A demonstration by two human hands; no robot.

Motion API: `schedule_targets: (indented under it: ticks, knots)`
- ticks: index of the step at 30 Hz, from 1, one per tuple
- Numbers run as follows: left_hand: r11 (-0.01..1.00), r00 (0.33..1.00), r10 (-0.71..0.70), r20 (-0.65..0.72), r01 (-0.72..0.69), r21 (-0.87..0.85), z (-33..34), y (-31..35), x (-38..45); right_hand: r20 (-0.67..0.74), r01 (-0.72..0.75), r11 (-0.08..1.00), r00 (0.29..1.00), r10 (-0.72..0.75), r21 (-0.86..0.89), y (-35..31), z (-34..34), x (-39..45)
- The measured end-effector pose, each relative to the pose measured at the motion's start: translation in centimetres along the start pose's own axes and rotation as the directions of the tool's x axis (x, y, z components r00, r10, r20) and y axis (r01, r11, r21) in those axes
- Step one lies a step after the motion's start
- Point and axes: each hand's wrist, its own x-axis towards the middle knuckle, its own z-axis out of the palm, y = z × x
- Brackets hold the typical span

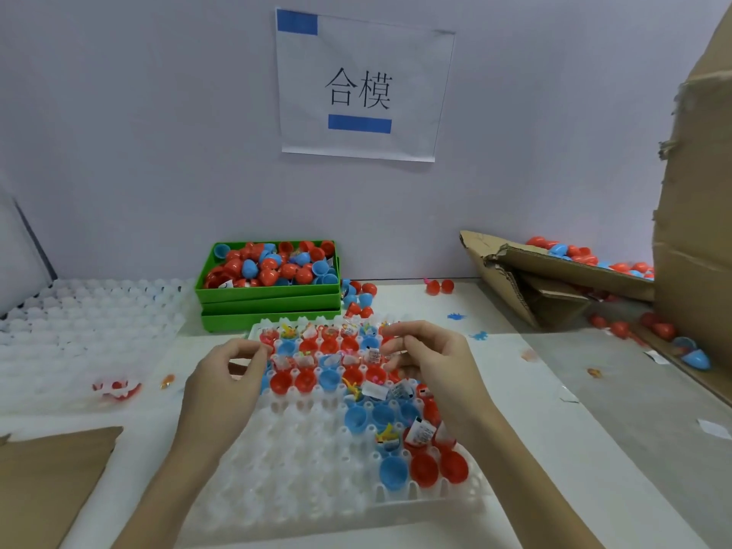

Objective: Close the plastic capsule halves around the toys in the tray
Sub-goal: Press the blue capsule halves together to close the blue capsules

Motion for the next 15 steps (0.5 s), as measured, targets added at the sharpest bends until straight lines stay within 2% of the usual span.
schedule_targets:
  ticks: [3,5,7,12,15]
  knots:
    - [0.952,0.984,0.047,0.170,-0.095,0.292,0.12,-0.32,-0.10,-0.005,0.039,0.999,0.999,-0.039,-0.018,-0.05,-0.07,-0.01]
    - [0.916,0.962,0.037,0.269,-0.140,0.376,0.27,-0.65,-0.37,-0.013,0.055,0.998,0.998,-0.056,-0.039,0.01,-0.11,0.00]
    - [0.904,0.957,0.069,0.283,-0.180,0.389,0.34,-0.78,-0.48,-0.013,0.060,0.997,0.998,-0.061,-0.041,0.08,-0.11,0.04]
    - [0.870,0.959,0.184,0.214,-0.260,0.420,-0.19,-0.58,-0.30,-0.011,0.070,0.997,0.997,-0.070,-0.038,0.15,-0.08,0.14]
    - [0.841,0.958,0.146,0.247,-0.252,0.479,-0.50,-0.53,-0.26,-0.008,0.074,0.997,0.997,-0.074,-0.035,0.16,-0.20,0.13]
